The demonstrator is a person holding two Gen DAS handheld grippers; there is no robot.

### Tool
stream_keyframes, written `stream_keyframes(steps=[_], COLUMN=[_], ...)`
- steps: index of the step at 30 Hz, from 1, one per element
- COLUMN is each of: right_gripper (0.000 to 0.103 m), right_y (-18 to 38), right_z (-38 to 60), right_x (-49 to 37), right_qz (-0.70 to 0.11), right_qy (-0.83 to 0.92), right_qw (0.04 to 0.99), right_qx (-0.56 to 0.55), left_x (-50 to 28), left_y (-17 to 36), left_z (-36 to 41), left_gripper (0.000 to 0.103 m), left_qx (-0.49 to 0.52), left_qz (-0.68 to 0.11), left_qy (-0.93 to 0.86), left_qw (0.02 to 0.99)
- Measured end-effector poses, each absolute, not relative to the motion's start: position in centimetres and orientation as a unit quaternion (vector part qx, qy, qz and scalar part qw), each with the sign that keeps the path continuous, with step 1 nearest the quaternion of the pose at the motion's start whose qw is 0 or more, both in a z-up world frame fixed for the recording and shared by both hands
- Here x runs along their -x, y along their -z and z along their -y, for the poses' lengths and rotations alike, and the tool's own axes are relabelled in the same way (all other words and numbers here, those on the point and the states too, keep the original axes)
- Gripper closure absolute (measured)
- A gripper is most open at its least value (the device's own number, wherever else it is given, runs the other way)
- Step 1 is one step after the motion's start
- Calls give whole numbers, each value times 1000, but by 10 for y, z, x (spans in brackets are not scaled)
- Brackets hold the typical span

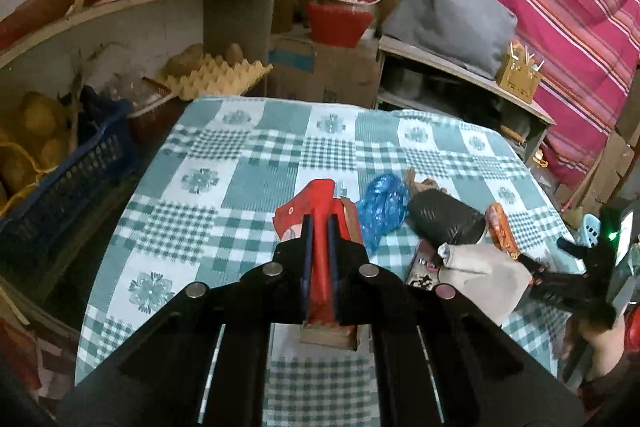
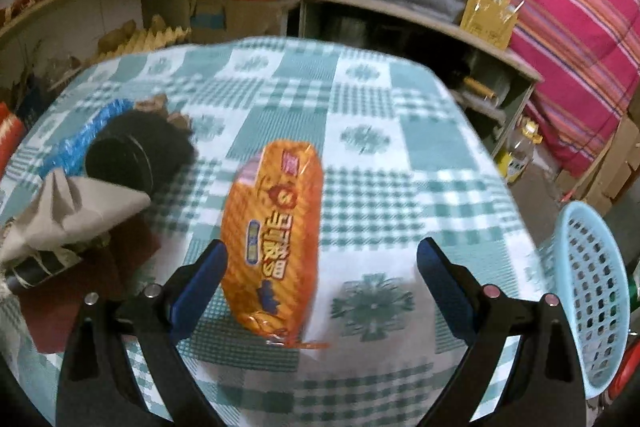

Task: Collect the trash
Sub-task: 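Grasp the orange snack packet with the right tool while the left tool grasps the red box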

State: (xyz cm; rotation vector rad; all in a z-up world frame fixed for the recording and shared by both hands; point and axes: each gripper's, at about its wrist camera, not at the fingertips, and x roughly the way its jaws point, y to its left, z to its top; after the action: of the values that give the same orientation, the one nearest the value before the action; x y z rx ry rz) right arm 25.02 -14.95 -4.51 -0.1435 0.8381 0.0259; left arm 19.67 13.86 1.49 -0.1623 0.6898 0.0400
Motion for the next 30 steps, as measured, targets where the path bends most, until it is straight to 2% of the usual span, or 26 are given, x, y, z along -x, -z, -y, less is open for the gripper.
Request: stream_keyframes(steps=[5,8,10,18,21,30], right_gripper=[12,26,32,84,90,90], right_y=[57,61,62,60,57,28], right_z=[142,140,141,140,142,172], right_x=[-252,-253,-253,-252,-252,-244], right_qz=[-424,-436,-437,-447,-441,-402], right_qy=[-11,-22,-30,-86,-90,-76], right_qw=[902,897,896,890,893,912], right_qx=[79,76,67,28,26,18], left_x=[-197,-196,-196,-194,-193,-192], left_y=[-21,-25,-27,-29,-33,-44], left_z=[-137,-134,-130,-126,-124,-108], left_gripper=[97,97,97,97,97,97], left_qx=[83,79,74,66,69,69], left_qz=[-326,-317,-313,-308,-303,-290], left_qy=[-19,-19,-18,-20,-21,-12], left_qw=[941,945,947,949,950,954])
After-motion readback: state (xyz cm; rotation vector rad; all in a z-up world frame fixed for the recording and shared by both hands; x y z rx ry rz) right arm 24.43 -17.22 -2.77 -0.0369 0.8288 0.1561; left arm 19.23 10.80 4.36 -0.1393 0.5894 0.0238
